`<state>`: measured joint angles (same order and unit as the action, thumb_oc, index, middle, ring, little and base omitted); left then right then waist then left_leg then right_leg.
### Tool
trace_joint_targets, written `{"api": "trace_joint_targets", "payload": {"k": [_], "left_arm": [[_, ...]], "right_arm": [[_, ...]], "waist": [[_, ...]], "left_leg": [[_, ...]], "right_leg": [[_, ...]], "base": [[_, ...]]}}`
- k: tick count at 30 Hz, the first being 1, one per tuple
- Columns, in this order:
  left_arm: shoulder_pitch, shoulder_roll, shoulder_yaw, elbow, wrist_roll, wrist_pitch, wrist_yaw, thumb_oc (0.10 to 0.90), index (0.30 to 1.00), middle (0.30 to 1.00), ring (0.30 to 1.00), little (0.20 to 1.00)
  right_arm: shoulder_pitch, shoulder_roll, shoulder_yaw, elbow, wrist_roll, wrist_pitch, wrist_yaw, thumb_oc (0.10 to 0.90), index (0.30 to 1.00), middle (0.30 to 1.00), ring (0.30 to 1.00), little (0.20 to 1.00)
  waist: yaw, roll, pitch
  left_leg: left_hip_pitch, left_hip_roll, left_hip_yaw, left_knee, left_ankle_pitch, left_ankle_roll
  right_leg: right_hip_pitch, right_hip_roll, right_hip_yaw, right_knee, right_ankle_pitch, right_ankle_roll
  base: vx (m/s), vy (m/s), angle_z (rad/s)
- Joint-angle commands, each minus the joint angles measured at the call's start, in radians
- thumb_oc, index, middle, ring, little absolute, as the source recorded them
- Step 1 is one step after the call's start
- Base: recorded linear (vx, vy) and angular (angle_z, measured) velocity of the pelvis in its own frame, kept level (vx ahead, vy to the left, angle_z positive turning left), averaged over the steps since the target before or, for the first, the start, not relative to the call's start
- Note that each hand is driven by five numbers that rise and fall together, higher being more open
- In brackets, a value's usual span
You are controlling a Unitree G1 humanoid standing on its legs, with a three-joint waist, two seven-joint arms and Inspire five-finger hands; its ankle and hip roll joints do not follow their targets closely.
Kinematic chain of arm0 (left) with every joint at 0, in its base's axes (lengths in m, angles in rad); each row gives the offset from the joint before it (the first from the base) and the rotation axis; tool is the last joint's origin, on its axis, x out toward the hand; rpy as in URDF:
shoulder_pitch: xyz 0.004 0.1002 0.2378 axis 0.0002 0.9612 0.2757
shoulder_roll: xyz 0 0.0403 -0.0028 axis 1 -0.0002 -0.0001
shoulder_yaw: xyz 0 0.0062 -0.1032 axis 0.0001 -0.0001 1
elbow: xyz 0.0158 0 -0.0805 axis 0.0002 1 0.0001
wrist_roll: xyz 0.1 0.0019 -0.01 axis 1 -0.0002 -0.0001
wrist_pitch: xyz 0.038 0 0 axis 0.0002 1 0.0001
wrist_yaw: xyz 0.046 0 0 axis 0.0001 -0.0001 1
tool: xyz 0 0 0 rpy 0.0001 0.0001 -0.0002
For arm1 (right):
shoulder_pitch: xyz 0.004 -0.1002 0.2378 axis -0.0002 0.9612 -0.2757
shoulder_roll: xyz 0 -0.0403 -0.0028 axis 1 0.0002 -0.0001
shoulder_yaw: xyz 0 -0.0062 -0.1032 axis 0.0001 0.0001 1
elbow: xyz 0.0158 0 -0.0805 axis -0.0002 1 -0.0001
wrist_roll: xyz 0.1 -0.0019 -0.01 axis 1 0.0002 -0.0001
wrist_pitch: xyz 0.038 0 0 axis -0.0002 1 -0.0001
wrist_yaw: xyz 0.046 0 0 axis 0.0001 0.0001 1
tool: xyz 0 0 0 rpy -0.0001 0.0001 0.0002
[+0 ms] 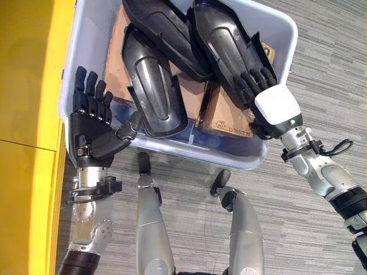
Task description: Move parts from the plastic box to the shelf.
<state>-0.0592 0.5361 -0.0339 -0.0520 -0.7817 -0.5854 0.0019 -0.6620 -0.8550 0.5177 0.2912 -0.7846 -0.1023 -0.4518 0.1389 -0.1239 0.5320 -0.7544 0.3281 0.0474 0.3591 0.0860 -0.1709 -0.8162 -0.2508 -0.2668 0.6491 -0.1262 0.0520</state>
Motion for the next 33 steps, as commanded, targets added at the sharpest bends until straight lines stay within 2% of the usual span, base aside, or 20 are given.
{"api": "trace_joint_targets", "payload": {"k": [1,8,17,25,29,33], "left_arm": [[-0.033,0.016,0.046,-0.123,-0.023,-0.131,-0.086,0.9,1.0,1.0,1.0,1.0],[-0.034,0.017,0.052,-0.128,-0.041,-0.122,-0.103,0.9,1.0,1.0,1.0,1.0],[-0.078,0.018,0.048,-0.143,-0.018,-0.067,-0.084,0.9,1.0,1.0,1.0,1.0],[-0.102,0.029,0.056,-0.141,-0.053,-0.045,-0.105,0.9,1.0,1.0,1.0,1.0],[-0.102,0.032,0.063,-0.141,-0.075,-0.032,-0.119,0.9,1.0,1.0,1.0,1.0],[-0.105,0.038,0.076,-0.134,-0.098,-0.025,-0.144,0.9,1.0,1.0,1.0,1.0]], "right_arm": [[-0.117,-0.04,-0.018,0.109,-0.016,0.074,-0.032,0.9,1.0,1.0,1.0,1.0],[-0.143,-0.037,-0.029,0.112,-0.02,0.076,-0.027,0.9,1.0,1.0,1.0,1.0],[-0.234,-0.019,0.032,0.164,-0.015,0.083,0.015,0.9,1.0,1.0,1.0,1.0],[-0.29,-0.004,0.097,0.218,0.038,0.097,0.129,0.9,1.0,1.0,1.0,1.0],[-0.303,0.007,0.133,0.244,0.096,0.119,0.263,0.9,1.0,1.0,1.0,1.0],[-0.308,0.011,0.158,0.285,0.13,0.143,0.291,0.9,1.0,1.0,1.0,1.0]], "waist": [[0.02,0.052,-0.012],[0.023,0.069,-0.012],[0.035,0.085,-0.012],[0.042,0.098,-0.012],[0.045,0.097,-0.012],[0.048,0.097,-0.012]], "left_leg": [[-0.037,-0.046,-0.013,0.103,-0.125,0.051],[-0.062,-0.049,-0.02,0.114,-0.125,0.052],[-0.117,-0.057,-0.037,0.135,-0.121,0.052],[-0.171,-0.061,-0.054,0.159,-0.121,0.051],[-0.188,-0.057,-0.058,0.165,-0.118,0.046],[-0.19,-0.052,-0.059,0.165,-0.115,0.045]], "right_leg": [[0.036,0.041,-0.02,-0.045,-0.009,0.047],[0.004,0.032,-0.019,-0.019,-0.014,0.046],[-0.053,0.021,-0.026,0.016,-0.018,0.041],[-0.105,0.015,-0.03,0.039,-0.018,0.036],[-0.118,0.015,-0.036,0.041,-0.017,0.033],[-0.12,0.016,-0.037,0.043,-0.016,0.031]], "base": [[-0.02,0.012,-0.04],[0.0,0.003,-0.01],[0.01,-0.033,0.0],[0.0,-0.028,0.02],[0.0,-0.016,0.01],[0.0,0.0,0.0]]}}
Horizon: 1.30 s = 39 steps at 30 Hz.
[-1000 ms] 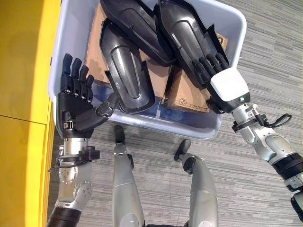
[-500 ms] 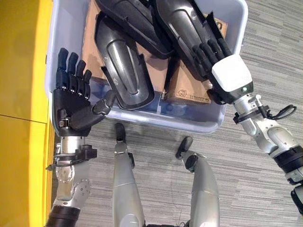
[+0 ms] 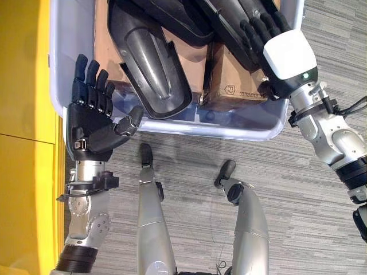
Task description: Move parts from the plastic box to the shelf.
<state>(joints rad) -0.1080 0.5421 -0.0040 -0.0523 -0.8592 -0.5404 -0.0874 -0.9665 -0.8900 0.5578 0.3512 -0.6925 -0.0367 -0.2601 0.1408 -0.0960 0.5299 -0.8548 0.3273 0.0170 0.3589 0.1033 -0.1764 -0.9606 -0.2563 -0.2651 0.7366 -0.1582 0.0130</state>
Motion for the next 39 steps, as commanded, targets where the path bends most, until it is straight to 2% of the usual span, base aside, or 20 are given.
{"api": "trace_joint_targets", "payload": {"k": [1,3,4,5,11,17,18,21,22,24,25,29,31,33,35,37,38,39], "left_arm": [[-0.056,0.032,0.048,-0.134,-0.023,-0.068,-0.058,0.9,1.0,1.0,1.0,1.0],[-0.056,0.033,0.05,-0.133,-0.029,-0.066,-0.064,0.9,1.0,1.0,1.0,1.0],[-0.055,0.032,0.052,-0.134,-0.026,-0.066,-0.065,0.9,1.0,1.0,1.0,1.0],[-0.05,0.033,0.055,-0.135,-0.03,-0.064,-0.067,0.9,1.0,1.0,1.0,1.0],[-0.048,0.038,0.063,-0.126,-0.043,-0.058,-0.086,0.9,1.0,1.0,1.0,1.0],[-0.042,0.041,0.064,-0.125,-0.049,-0.065,-0.101,0.9,1.0,1.0,1.0,1.0],[-0.036,0.039,0.064,-0.124,-0.051,-0.07,-0.1,0.9,1.0,1.0,1.0,1.0],[-0.032,0.032,0.059,-0.116,-0.059,-0.079,-0.106,0.9,1.0,1.0,1.0,1.0],[-0.031,0.022,0.054,-0.106,-0.06,-0.089,-0.121,0.9,1.0,1.0,1.0,1.0],[-0.042,0.02,0.044,-0.09,-0.069,-0.096,-0.128,0.9,1.0,1.0,1.0,1.0],[-0.083,0.01,0.014,-0.062,-0.048,-0.104,-0.106,0.9,1.0,1.0,1.0,1.0],[-0.165,-0.014,-0.033,-0.005,0.009,-0.118,-0.057,0.9,1.0,1.0,1.0,1.0],[-0.246,-0.031,-0.085,0.06,0.067,-0.154,0.006,0.9,1.0,1.0,1.0,1.0],[-0.266,-0.033,-0.098,0.078,0.075,-0.162,0.02,0.9,1.0,1.0,1.0,1.0],[-0.32,-0.045,-0.135,0.123,0.105,-0.187,0.073,0.9,1.0,1.0,1.0,1.0],[-0.334,-0.047,-0.144,0.133,0.113,-0.192,0.085,0.9,1.0,1.0,1.0,1.0],[-0.352,-0.047,-0.155,0.151,0.113,-0.2,0.094,0.9,1.0,1.0,1.0,1.0],[-0.355,-0.049,-0.157,0.154,0.115,-0.202,0.098,0.9,1.0,1.0,1.0,1.0]], "right_arm": [[-0.003,0.048,0.119,0.231,0.041,0.074,0.104,0.9,1.0,1.0,1.0,1.0],[-0.004,0.052,0.124,0.242,0.061,0.078,0.142,0.9,1.0,1.0,1.0,1.0],[0.005,0.055,0.126,0.245,0.082,0.081,0.166,0.849,0.929,0.929,0.929,0.929],[0.008,0.059,0.132,0.254,0.096,0.086,0.217,0.4,0.3,0.3,0.3,0.3],[0.004,0.061,0.158,0.287,0.074,0.064,0.252,0.4,0.3,0.3,0.3,0.3],[-0.002,0.062,0.165,0.307,0.022,0.049,0.168,0.4,0.3,0.3,0.3,0.3],[0.004,0.059,0.15,0.303,0.007,0.062,0.112,0.4,0.3,0.3,0.3,0.3],[0.012,0.068,0.134,0.309,0.002,0.085,0.052,0.4,0.3,0.3,0.3,0.3],[0.017,0.08,0.114,0.328,-0.021,0.088,-0.017,0.4,0.3,0.3,0.3,0.3],[0.013,0.094,0.096,0.348,-0.028,0.092,-0.052,0.4,0.3,0.3,0.3,0.3],[-0.02,0.128,0.092,0.39,-0.014,0.115,-0.088,0.4,0.3,0.3,0.3,0.3],[-0.064,0.173,0.126,0.466,0.002,0.134,-0.18,0.4,0.3,0.3,0.3,0.3],[-0.086,0.207,0.168,0.525,0.006,0.105,-0.245,0.4,0.3,0.3,0.3,0.3],[-0.088,0.213,0.178,0.532,0.003,0.092,-0.267,0.4,0.3,0.3,0.3,0.3],[-0.092,0.238,0.189,0.541,0.007,0.032,-0.345,0.4,0.3,0.3,0.3,0.3],[-0.091,0.244,0.186,0.541,0.012,0.008,-0.376,0.4,0.3,0.3,0.3,0.3],[-0.087,0.252,0.174,0.527,0.013,-0.045,-0.436,0.4,0.3,0.3,0.3,0.3],[-0.081,0.255,0.167,0.517,0.009,-0.056,-0.448,0.4,0.3,0.3,0.3,0.3]], "waist": [[0.046,0.069,-0.01],[0.048,0.069,-0.01],[0.048,0.067,-0.01],[0.05,0.065,-0.01],[0.055,0.059,-0.01],[0.06,0.056,-0.01],[0.059,0.057,-0.01],[0.058,0.059,-0.01],[0.058,0.064,-0.01],[0.059,0.07,-0.01],[0.06,0.071,-0.01],[0.056,0.067,-0.01],[0.043,0.065,-0.01],[0.039,0.065,-0.01],[0.025,0.066,-0.01],[0.021,0.066,-0.01],[0.013,0.064,-0.01],[0.01,0.063,-0.01]], "left_leg": [[-0.089,-0.05,-0.028,0.165,-0.131,0.05],[-0.089,-0.048,-0.029,0.166,-0.132,0.05],[-0.087,-0.046,-0.029,0.164,-0.131,0.05],[-0.083,-0.043,-0.031,0.163,-0.13,0.05],[-0.075,-0.035,-0.032,0.161,-0.126,0.049],[-0.057,-0.032,-0.031,0.151,-0.123,0.05],[-0.052,-0.03,-0.03,0.147,-0.122,0.051],[-0.051,-0.03,-0.029,0.144,-0.122,0.052],[-0.049,-0.033,-0.028,0.143,-0.122,0.054],[-0.049,-0.037,-0.027,0.146,-0.124,0.059],[-0.05,-0.04,-0.022,0.155,-0.13,0.061],[-0.059,-0.042,-0.024,0.17,-0.134,0.06],[-0.065,-0.038,-0.02,0.173,-0.133,0.059],[-0.063,-0.037,-0.018,0.172,-0.133,0.059],[-0.052,-0.035,-0.008,0.166,-0.133,0.057],[-0.046,-0.034,-0.005,0.164,-0.134,0.057],[-0.031,-0.031,0.001,0.159,-0.136,0.056],[-0.025,-0.03,0.004,0.158,-0.136,0.055]], "right_leg": [[0.025,0.021,-0.039,-0.045,0.016,0.07],[0.026,0.02,-0.04,-0.042,0.014,0.069],[0.027,0.02,-0.04,-0.04,0.013,0.069],[0.032,0.02,-0.041,-0.037,0.01,0.067],[0.041,0.02,-0.045,-0.031,0.009,0.065],[0.062,0.022,-0.05,-0.04,0.01,0.066],[0.066,0.021,-0.05,-0.042,0.012,0.068],[0.067,0.02,-0.049,-0.044,0.012,0.069],[0.068,0.019,-0.046,-0.046,0.013,0.07],[0.065,0.017,-0.042,-0.042,0.016,0.074],[0.061,0.017,-0.038,-0.038,0.016,0.075],[0.057,0.018,-0.037,-0.035,0.018,0.074],[0.05,0.021,-0.032,-0.038,0.025,0.076],[0.05,0.022,-0.03,-0.039,0.026,0.077],[0.056,0.026,-0.021,-0.05,0.03,0.078],[0.061,0.028,-0.018,-0.053,0.03,0.078],[0.072,0.031,-0.014,-0.058,0.029,0.078],[0.077,0.033,-0.013,-0.061,0.029,0.079]], "base": [[0.0,0.0,0.0],[0.0,0.0,0.0],[0.0,0.0,0.0],[0.0,0.0,0.0],[0.0,0.0,0.0],[0.01,0.001,0.04],[0.01,0.005,0.04],[0.0,0.0,0.0],[0.0,0.0,0.0],[0.0,0.035,0.0],[-0.01,0.032,-0.01],[-0.01,0.007,0.0],[-0.06,0.038,-0.07],[-0.03,0.029,-0.16],[-0.05,0.05,-0.13],[-0.03,0.03,0.0],[0.0,0.0,0.0],[-0.11,0.041,-0.04]]}}
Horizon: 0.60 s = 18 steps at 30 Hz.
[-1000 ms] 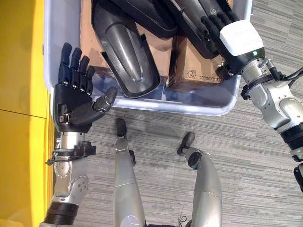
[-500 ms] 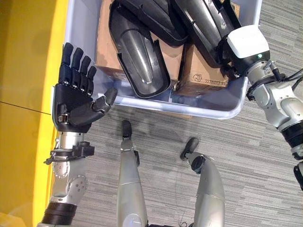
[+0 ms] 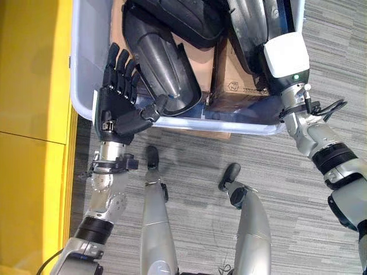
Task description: Move parts from the plastic box to the shelf.
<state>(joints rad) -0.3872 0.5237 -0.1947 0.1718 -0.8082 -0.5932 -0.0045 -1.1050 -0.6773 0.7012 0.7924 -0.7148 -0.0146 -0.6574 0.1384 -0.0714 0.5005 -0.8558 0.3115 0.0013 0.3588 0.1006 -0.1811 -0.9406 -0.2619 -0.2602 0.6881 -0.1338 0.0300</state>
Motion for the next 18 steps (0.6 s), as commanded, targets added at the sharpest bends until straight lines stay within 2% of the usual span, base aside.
{"api": "trace_joint_targets", "payload": {"k": [1,2,5,6,7,9,13,18], "left_arm": [[-0.098,-0.034,0.033,-0.066,0.076,-0.15,0.024,0.9,1.0,1.0,1.0,1.0],[-0.101,-0.035,0.03,-0.066,0.095,-0.152,0.041,0.9,1.0,1.0,1.0,1.0],[-0.09,-0.041,0.033,-0.083,0.105,-0.144,0.057,0.9,1.0,1.0,1.0,1.0],[-0.072,-0.046,0.041,-0.102,0.122,-0.135,0.074,0.9,1.0,1.0,1.0,1.0],[-0.066,-0.049,0.042,-0.107,0.127,-0.134,0.077,0.9,1.0,1.0,1.0,1.0],[-0.032,-0.066,0.055,-0.136,0.143,-0.128,0.088,0.9,1.0,1.0,1.0,1.0],[0.011,-0.092,0.073,-0.161,0.155,-0.124,0.094,0.9,1.0,1.0,1.0,1.0],[0.056,-0.103,0.104,-0.201,0.147,-0.086,0.081,0.9,1.0,1.0,1.0,1.0]], "right_arm": [[0.064,0.04,-0.007,0.033,0.028,-0.118,-0.094,0.4,0.3,0.3,0.3,0.3],[0.088,0.036,-0.04,-0.026,0.009,-0.151,-0.116,0.4,0.3,0.3,0.3,0.3],[0.137,0.02,-0.095,-0.147,-0.001,-0.189,-0.136,0.4,0.3,0.3,0.3,0.3],[0.189,0.01,-0.151,-0.265,-0.01,-0.212,-0.134,0.4,0.3,0.3,0.3,0.3],[0.206,0.007,-0.166,-0.292,-0.01,-0.217,-0.132,0.4,0.3,0.3,0.3,0.3],[0.297,0.006,-0.25,-0.454,-0.043,-0.252,-0.146,0.4,0.3,0.3,0.3,0.3],[0.394,0.012,-0.34,-0.581,-0.044,-0.29,-0.171,0.4,0.3,0.3,0.3,0.3],[0.474,0.0,-0.446,-0.751,0.015,-0.318,-0.078,0.4,0.3,0.3,0.3,0.3]], "waist": [[0.004,0.033,0.02],[-0.006,0.029,0.02],[-0.021,0.023,0.02],[-0.039,0.02,0.02],[-0.042,0.019,0.02],[-0.064,0.019,0.02],[-0.086,0.027,0.02],[-0.105,0.04,0.018]], "left_leg": [[-0.027,-0.011,0.034,0.14,-0.106,0.067],[-0.003,-0.007,0.044,0.134,-0.107,0.066],[0.043,-0.003,0.061,0.124,-0.113,0.066],[0.09,-0.001,0.075,0.118,-0.121,0.066],[0.103,-0.001,0.079,0.116,-0.124,0.066],[0.195,0.004,0.107,0.101,-0.136,0.064],[0.326,0.002,0.139,0.079,-0.152,0.067],[0.495,-0.009,0.156,0.064,-0.17,0.07]], "right_leg": [[0.056,0.046,-0.021,-0.037,0.029,0.051],[0.076,0.05,-0.015,-0.045,0.028,0.053],[0.114,0.056,-0.006,-0.059,0.025,0.057],[0.152,0.063,0.005,-0.07,0.02,0.059],[0.162,0.064,0.009,-0.073,0.019,0.06],[0.237,0.075,0.027,-0.093,0.01,0.063],[0.349,0.082,0.05,-0.125,-0.004,0.062],[0.514,0.081,0.086,-0.178,-0.005,0.065]], "base": [[-0.11,0.042,-0.02],[-0.11,0.048,-0.01],[-0.02,0.049,-0.06],[-0.01,0.056,-0.06],[-0.01,0.092,-0.02],[0.0,0.127,-0.04],[0.03,0.123,-0.15],[0.05,0.102,-0.14]]}}
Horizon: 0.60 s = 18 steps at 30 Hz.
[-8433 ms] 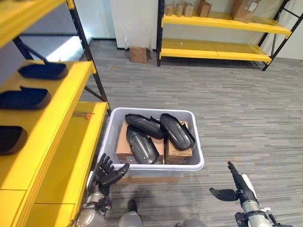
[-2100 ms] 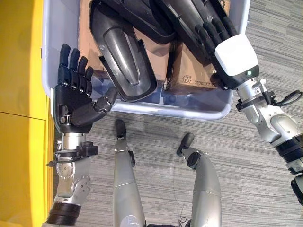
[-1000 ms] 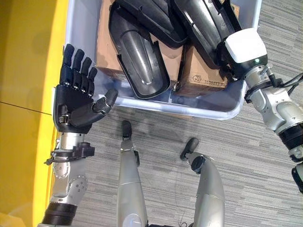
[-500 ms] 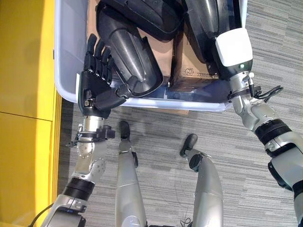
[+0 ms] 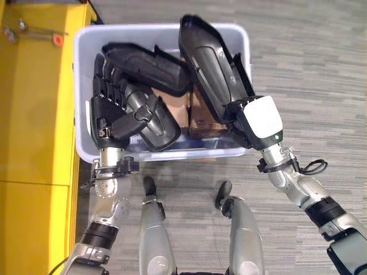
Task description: Move parts from the plastic box to the shelf.
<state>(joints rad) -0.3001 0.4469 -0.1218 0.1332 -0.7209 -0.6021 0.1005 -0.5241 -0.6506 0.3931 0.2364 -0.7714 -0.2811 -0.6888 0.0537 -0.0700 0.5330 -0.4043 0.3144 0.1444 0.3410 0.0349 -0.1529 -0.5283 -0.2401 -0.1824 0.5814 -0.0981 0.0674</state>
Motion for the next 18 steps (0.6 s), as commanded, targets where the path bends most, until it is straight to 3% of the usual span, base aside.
{"api": "trace_joint_targets", "payload": {"k": [1,7,13,18], "left_arm": [[-0.022,-0.027,0.031,-0.17,0.051,-0.079,-0.029,0.9,1.0,1.0,1.0,1.0],[0.043,-0.039,0.044,-0.205,0.059,-0.029,-0.023,0.9,1.0,1.0,1.0,1.0],[0.075,-0.047,0.055,-0.221,0.076,0.073,0.004,0.9,1.0,1.0,1.0,1.0],[0.083,-0.046,0.059,-0.233,0.138,0.142,0.06,0.9,1.0,1.0,1.0,1.0]], "right_arm": [[-0.094,-0.025,-0.146,-0.213,0.082,-0.046,-0.046,0.4,0.3,0.3,0.3,0.3],[0.009,-0.017,-0.2,-0.32,0.154,-0.035,0.039,0.4,0.3,0.3,0.3,0.3],[0.063,0.006,-0.194,-0.36,0.233,-0.041,0.11,0.4,0.3,0.3,0.3,0.3],[0.086,0.022,-0.183,-0.421,0.299,-0.064,0.203,0.4,0.3,0.3,0.3,0.3]], "waist": [[-0.021,0.041,-0.019],[-0.031,0.052,-0.123],[-0.035,0.056,-0.229],[-0.032,0.061,-0.269]], "left_leg": [[0.062,-0.013,0.014,0.074,-0.104,0.042],[0.184,-0.022,0.027,0.022,-0.098,0.048],[0.305,-0.018,0.061,0.006,-0.113,0.046],[0.359,-0.024,0.074,0.003,-0.126,0.047]], "right_leg": [[0.122,0.059,0.013,-0.083,-0.038,0.028],[0.257,0.045,0.028,-0.158,-0.026,0.029],[0.399,0.036,0.017,-0.211,-0.031,0.028],[0.459,0.034,0.007,-0.223,-0.042,0.026]], "base": [[0.07,0.087,-0.18],[0.18,0.07,-0.06],[0.25,0.012,-0.04],[0.16,-0.028,-0.04]]}}
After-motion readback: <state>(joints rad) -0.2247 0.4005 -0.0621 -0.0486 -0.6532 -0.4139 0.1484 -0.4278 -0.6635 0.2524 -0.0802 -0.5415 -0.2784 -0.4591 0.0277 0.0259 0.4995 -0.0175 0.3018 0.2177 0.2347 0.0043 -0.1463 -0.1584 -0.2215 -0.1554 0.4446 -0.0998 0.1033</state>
